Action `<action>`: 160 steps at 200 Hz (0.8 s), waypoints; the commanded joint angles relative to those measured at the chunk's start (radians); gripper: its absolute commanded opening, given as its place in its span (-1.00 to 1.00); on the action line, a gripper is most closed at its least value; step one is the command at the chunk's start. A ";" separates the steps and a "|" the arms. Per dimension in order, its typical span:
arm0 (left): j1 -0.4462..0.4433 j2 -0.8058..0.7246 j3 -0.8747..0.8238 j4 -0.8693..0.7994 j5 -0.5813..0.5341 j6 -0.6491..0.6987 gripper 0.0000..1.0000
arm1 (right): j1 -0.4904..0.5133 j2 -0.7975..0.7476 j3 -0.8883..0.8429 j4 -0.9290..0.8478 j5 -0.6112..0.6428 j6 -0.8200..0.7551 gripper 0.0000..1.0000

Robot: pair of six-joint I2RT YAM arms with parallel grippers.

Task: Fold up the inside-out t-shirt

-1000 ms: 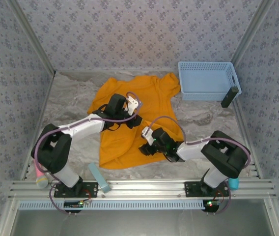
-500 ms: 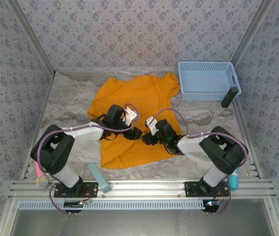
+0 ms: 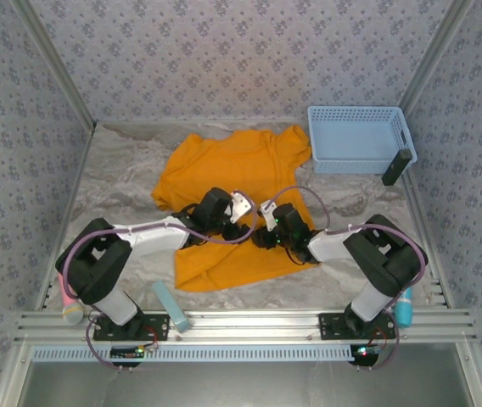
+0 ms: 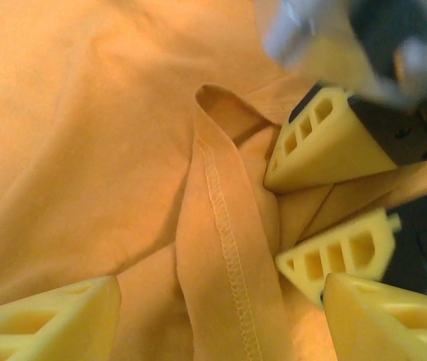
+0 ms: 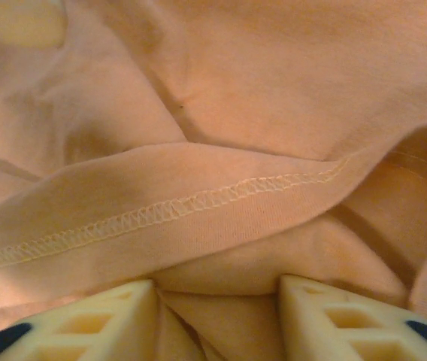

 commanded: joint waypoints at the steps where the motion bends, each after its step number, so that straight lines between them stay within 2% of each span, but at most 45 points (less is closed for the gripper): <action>1: -0.016 -0.041 -0.094 -0.020 0.068 0.055 0.44 | -0.014 -0.044 0.034 0.082 -0.057 0.037 -0.19; 30: 0.021 -0.119 -0.154 0.034 0.152 0.060 0.44 | -0.047 -0.064 0.007 0.051 -0.107 0.015 -0.25; 55: 0.018 -0.135 -0.157 -0.005 0.165 0.090 0.44 | -0.088 -0.107 0.002 0.004 -0.122 0.048 -0.21; 74: -0.009 -0.096 -0.154 0.022 0.094 0.094 0.44 | -0.109 -0.125 0.007 -0.011 -0.147 0.068 -0.18; 102: -0.070 -0.015 -0.099 0.030 -0.020 0.125 0.44 | -0.156 -0.177 0.019 -0.055 -0.160 0.203 -0.09; 135: -0.079 0.070 -0.025 0.009 -0.142 0.144 0.41 | -0.202 -0.299 0.035 -0.179 -0.136 0.266 -0.02; 152: -0.080 0.097 0.007 -0.042 -0.193 0.169 0.30 | -0.223 -0.371 0.028 -0.217 -0.133 0.274 -0.01; 160: -0.079 0.105 0.019 -0.061 -0.197 0.183 0.06 | -0.228 -0.402 0.021 -0.224 -0.133 0.280 -0.02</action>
